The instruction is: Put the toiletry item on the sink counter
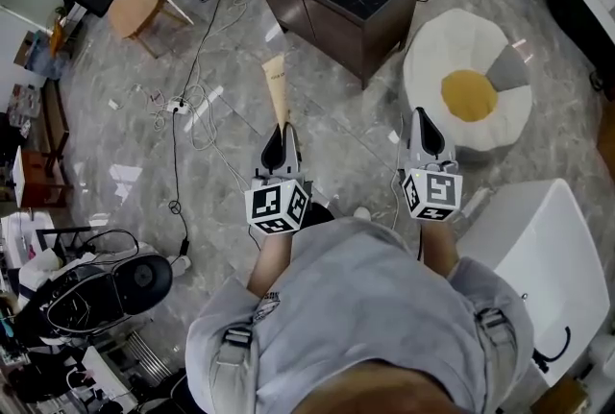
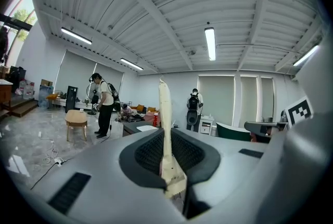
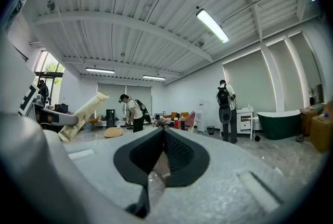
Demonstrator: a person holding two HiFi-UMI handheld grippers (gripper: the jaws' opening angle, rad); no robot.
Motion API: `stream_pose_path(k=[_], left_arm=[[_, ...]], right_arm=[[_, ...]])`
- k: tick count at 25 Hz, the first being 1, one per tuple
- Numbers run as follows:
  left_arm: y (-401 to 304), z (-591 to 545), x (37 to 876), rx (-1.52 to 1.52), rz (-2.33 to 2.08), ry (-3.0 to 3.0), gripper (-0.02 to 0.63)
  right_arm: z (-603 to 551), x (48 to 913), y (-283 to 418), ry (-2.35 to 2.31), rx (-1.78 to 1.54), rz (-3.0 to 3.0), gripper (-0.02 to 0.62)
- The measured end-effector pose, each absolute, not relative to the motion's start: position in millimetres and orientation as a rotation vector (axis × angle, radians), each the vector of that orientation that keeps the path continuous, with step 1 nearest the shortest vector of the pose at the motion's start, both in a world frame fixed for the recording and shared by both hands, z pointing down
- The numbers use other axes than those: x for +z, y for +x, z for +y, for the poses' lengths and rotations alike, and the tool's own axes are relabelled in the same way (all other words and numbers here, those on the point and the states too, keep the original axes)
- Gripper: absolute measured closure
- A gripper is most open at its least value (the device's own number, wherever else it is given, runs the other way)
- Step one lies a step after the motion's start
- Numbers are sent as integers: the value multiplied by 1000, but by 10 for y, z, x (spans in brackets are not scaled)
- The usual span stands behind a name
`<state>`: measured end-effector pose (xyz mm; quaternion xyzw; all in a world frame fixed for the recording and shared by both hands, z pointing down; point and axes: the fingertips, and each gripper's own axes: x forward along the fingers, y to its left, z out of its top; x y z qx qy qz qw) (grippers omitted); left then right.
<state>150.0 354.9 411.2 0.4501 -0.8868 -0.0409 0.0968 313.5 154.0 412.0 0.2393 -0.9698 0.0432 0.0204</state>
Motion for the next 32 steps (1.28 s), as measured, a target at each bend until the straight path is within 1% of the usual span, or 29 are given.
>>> stream_pose_path(k=[6, 15, 23, 32], left_arm=[[1442, 3420, 4146, -123, -2624, 1342, 571], [1037, 3151, 4248, -148, -2599, 1384, 571], [235, 2897, 4194, -165, -2583, 1412, 571], [-783, 2777, 4081, -156, -2595, 1444, 571]], right_arm=[[1426, 4181, 3066, 742, 152, -3008, 591], [1238, 4252, 2709, 774, 140, -2988, 591], [1016, 4111, 1939, 806, 113, -2984, 591], [933, 4039, 902, 819, 108, -2994, 591]])
